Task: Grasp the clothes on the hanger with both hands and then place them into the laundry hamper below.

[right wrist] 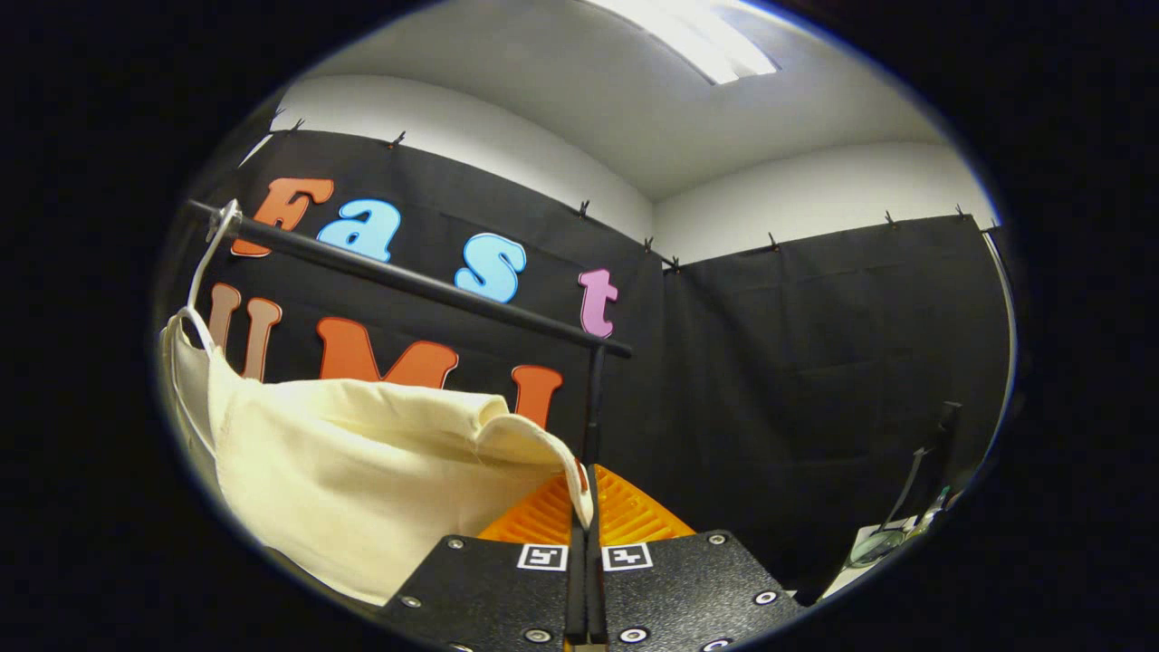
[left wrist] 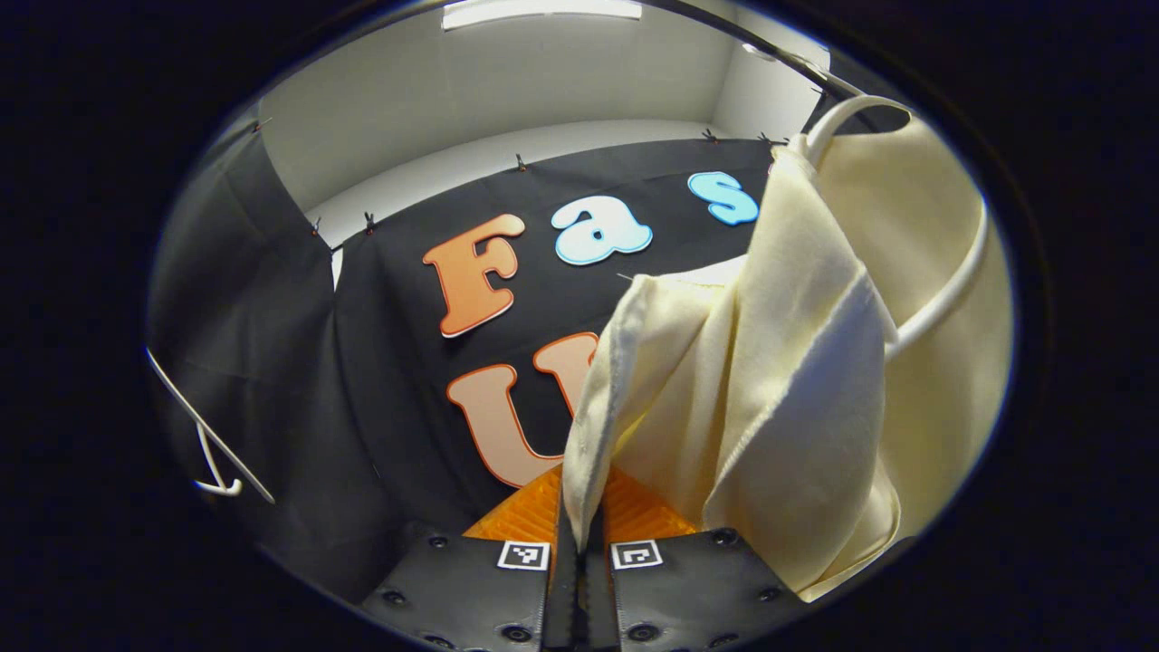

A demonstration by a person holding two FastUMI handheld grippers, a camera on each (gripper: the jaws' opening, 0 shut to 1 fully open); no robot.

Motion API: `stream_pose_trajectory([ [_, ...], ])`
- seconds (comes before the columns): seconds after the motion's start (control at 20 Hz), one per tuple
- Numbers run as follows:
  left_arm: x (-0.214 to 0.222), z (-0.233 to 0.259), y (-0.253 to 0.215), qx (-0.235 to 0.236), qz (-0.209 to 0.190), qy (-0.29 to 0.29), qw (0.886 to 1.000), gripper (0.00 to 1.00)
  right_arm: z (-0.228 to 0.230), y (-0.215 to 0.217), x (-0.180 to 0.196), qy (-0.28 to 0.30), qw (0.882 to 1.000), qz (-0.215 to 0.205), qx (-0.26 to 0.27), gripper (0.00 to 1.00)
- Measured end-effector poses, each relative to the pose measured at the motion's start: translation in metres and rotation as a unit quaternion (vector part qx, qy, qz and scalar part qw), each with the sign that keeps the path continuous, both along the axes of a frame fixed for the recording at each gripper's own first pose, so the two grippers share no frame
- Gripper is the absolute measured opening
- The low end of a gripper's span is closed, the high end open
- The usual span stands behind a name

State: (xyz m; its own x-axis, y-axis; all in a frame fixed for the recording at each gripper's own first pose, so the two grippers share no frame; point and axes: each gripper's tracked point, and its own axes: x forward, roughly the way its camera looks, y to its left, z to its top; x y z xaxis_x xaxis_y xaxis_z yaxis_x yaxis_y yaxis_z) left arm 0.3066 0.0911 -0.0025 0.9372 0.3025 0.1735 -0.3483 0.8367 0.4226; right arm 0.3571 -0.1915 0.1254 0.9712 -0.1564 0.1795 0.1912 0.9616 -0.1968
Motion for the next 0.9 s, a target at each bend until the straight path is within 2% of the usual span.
stream_pose_trajectory([
  [0.45, 0.009, -0.051, -0.015, 0.003, -0.014, 0.062, 0.998, 0.11, -0.080, 0.015, -0.007, 0.060, 0.998, 0.018, 0.007, 0.00],
  [0.75, 0.005, -0.082, -0.031, 0.006, -0.029, 0.094, 0.995, 0.11, -0.156, 0.030, -0.020, 0.119, 0.992, 0.029, 0.010, 0.00],
  [0.9, 0.005, -0.099, -0.038, 0.004, -0.039, 0.121, 0.992, 0.11, -0.188, 0.042, -0.032, 0.135, 0.990, 0.040, 0.034, 0.00],
])
